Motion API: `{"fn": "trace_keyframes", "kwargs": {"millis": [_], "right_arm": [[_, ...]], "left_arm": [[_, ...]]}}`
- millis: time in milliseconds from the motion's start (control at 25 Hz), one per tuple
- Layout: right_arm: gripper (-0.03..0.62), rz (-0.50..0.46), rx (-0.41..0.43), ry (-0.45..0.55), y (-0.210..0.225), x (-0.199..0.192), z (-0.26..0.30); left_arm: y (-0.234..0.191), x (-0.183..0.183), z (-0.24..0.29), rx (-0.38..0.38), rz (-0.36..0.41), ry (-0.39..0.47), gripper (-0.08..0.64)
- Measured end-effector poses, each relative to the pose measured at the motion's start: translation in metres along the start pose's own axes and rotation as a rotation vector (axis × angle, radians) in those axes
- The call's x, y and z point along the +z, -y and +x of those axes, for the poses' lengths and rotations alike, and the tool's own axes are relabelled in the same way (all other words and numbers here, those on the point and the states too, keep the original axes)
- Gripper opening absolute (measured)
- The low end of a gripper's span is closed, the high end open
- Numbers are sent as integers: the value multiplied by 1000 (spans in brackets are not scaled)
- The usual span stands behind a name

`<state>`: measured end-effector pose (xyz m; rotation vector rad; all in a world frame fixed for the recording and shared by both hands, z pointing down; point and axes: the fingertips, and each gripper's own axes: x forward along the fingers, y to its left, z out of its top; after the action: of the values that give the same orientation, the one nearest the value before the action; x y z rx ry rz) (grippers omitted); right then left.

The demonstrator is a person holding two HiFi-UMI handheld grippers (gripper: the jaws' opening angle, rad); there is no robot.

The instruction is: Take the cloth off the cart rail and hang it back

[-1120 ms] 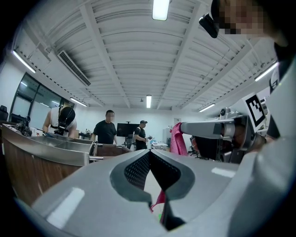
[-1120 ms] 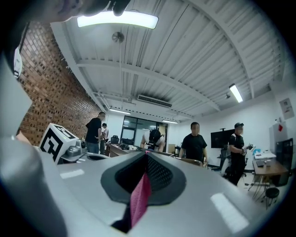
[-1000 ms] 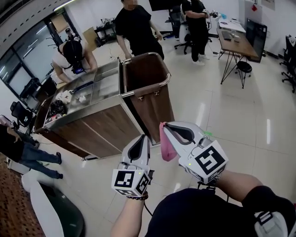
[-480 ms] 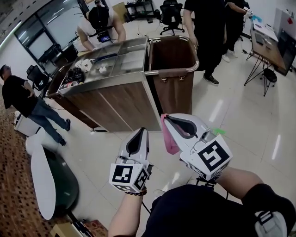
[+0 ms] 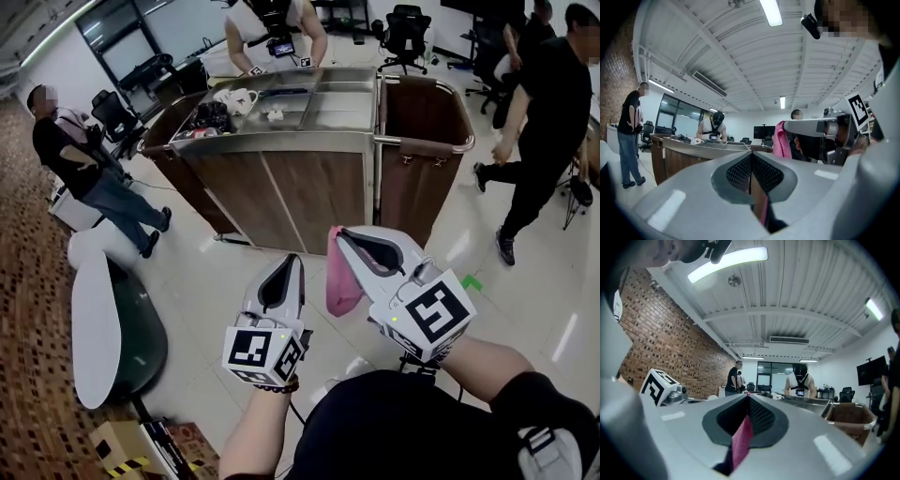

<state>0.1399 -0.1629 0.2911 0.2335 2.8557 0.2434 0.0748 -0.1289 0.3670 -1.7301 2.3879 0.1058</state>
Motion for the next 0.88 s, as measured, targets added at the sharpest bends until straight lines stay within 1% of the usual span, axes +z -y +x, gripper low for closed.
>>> {"fn": "trace_keyframes", "kwargs": {"millis": [160,200,320,440,640,800,880], "right_arm": [[5,0,38,14,-41,6,50],[5,13,46,3,-54,4,61],[5,128,57,-110,-94,-12,89],[5,147,80,-125,-120,-23,117],[5,149,143,-121,-147,-40,156],[5,155,199,-121,-160,-49,180],[5,160,222,-118,-166,-54,192]], "left_arm": [[-53,14,-35,37,10,6,3],[-67,16,-46,50,8,9,3],[-106,16,-78,93,1,14,3],[-135,13,-102,109,19,18,3],[-179,4,-135,194,15,17,3],[-201,4,-146,243,27,33,3],[-213,1,-152,273,19,29,3]]}}
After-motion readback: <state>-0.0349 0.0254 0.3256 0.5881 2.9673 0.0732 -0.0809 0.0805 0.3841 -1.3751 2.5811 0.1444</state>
